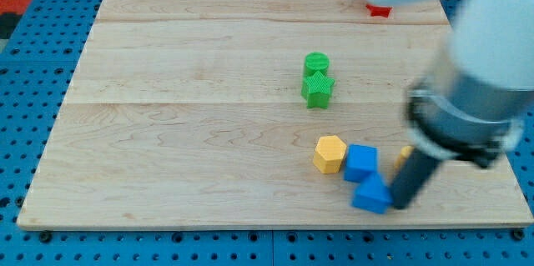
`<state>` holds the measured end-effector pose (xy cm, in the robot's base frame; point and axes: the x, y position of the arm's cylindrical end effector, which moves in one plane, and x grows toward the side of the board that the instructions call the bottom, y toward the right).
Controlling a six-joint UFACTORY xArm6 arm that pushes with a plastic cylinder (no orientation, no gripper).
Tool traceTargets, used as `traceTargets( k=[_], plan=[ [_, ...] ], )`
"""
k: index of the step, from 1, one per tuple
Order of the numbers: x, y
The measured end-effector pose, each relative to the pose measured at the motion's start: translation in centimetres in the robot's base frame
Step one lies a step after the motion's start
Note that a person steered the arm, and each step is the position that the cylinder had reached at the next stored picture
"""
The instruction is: Move the blue triangle parallel to the left of the yellow hexagon
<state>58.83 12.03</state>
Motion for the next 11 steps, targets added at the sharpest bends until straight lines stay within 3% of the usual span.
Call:
traceTargets(
  k=[1, 2, 3, 4, 5, 6, 8, 9, 11],
  plan=[
    [-1.0, 2.9],
    [2.9, 5.1],
    [3.1, 4.6],
    [3.1, 1.5],
    [3.0, -8.6],
    [0.4, -15.8],
    [3.0, -11.4],
    [0.1, -5.4],
    [-3.3, -5.1]
  ],
)
